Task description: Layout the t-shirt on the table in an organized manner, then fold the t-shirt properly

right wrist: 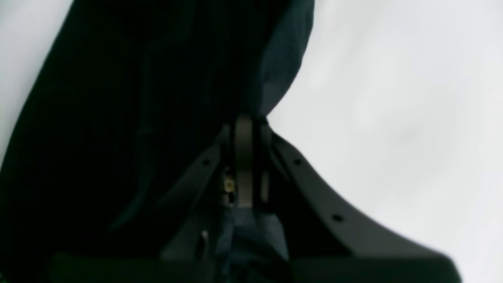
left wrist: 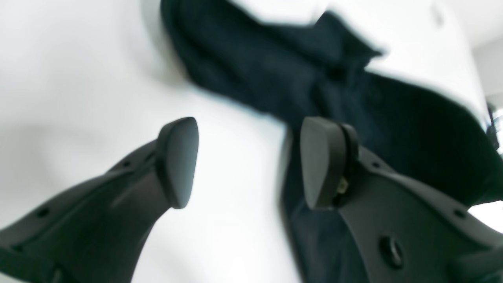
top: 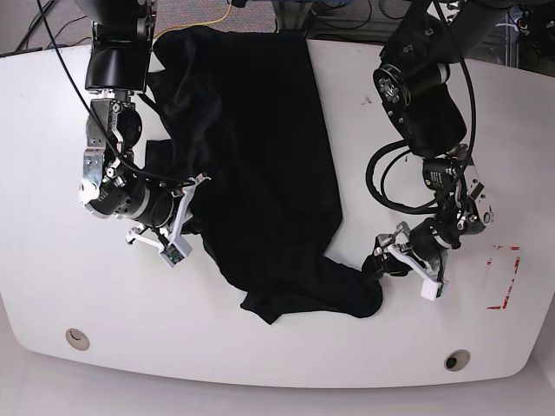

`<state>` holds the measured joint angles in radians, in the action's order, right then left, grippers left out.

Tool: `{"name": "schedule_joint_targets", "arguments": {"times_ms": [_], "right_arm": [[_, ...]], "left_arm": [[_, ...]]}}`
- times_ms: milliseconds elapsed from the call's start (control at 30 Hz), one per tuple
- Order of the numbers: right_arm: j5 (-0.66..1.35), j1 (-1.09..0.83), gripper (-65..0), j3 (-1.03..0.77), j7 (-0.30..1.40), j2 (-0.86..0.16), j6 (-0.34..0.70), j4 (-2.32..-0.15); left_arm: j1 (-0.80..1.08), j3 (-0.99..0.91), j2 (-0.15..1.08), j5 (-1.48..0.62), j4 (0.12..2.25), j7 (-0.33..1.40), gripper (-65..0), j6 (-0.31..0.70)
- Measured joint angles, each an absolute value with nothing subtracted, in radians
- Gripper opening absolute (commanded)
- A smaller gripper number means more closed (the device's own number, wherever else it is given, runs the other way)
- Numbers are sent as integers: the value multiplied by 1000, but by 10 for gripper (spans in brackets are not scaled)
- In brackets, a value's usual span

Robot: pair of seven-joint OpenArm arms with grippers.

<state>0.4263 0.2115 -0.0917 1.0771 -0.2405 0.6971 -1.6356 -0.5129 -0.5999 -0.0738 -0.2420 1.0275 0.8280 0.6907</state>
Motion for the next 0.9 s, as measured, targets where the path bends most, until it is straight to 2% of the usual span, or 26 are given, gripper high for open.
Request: {"name": "schedule_joint_targets", "arguments": {"times_ms": [267,433,700,900], "right_arm": [[429,210,-647,-91,1078,-242,698,-1635],[433,210,-647,-91,1077,-242,699,-1636],[432,210,-645,-91,1078,-244,699,-1636],[433,210,-645,-91,1077,-241,699,-1636]], "left_arm": [[-571,-572,-58,-232,834,685,-261,651],[-561,-478,-35,-229,834,619,-261,600],[-512,-477,1,-223,875,621,-261,489],[-492,-396,52,-215,878,627,-261,482]]}}
